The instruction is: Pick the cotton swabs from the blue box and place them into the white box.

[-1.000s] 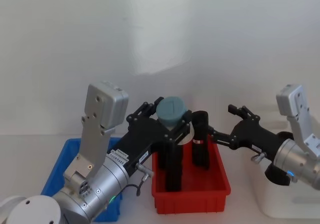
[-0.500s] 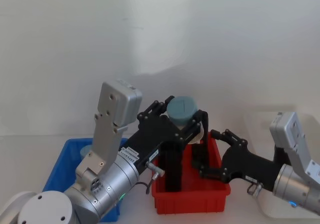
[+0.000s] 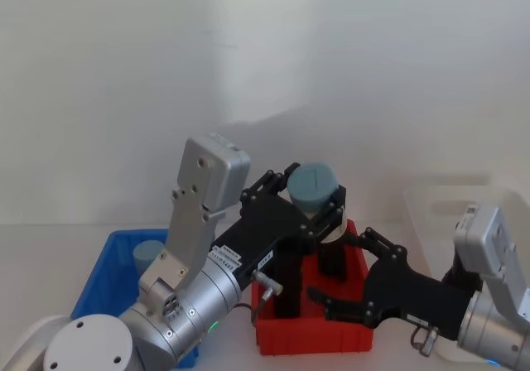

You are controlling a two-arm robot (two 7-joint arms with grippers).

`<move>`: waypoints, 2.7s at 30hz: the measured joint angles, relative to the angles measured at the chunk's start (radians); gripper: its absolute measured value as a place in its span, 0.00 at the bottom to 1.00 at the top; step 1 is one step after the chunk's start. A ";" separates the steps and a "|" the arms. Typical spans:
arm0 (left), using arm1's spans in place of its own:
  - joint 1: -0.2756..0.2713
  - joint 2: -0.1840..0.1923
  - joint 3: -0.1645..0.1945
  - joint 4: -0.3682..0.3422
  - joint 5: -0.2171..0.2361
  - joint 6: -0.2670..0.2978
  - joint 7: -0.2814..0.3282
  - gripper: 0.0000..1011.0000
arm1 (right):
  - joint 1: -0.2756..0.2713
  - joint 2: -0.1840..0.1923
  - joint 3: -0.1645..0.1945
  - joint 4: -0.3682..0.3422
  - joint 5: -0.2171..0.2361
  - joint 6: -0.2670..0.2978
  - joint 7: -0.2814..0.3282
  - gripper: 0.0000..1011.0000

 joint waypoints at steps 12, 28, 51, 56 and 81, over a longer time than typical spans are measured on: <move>0.013 0.010 -0.006 -0.001 0.000 0.002 0.016 0.68 | -0.045 0.041 0.012 -0.083 -0.008 0.031 -0.084 0.99; 0.040 0.030 -0.016 -0.020 -0.011 0.006 0.038 0.68 | -0.043 0.040 0.006 -0.106 -0.018 0.062 -0.134 0.99; 0.044 0.005 0.006 -0.013 0.007 0.016 0.010 0.68 | 0.011 0.014 -0.006 -0.072 -0.006 0.070 -0.103 0.99; 0.037 -0.004 0.009 -0.005 0.014 0.013 0.001 0.68 | 0.022 0.010 -0.009 -0.065 -0.003 0.087 -0.087 0.99; 0.028 -0.017 0.017 0.006 0.020 0.001 -0.040 0.68 | 0.061 -0.005 -0.023 -0.037 0.017 0.146 -0.067 0.99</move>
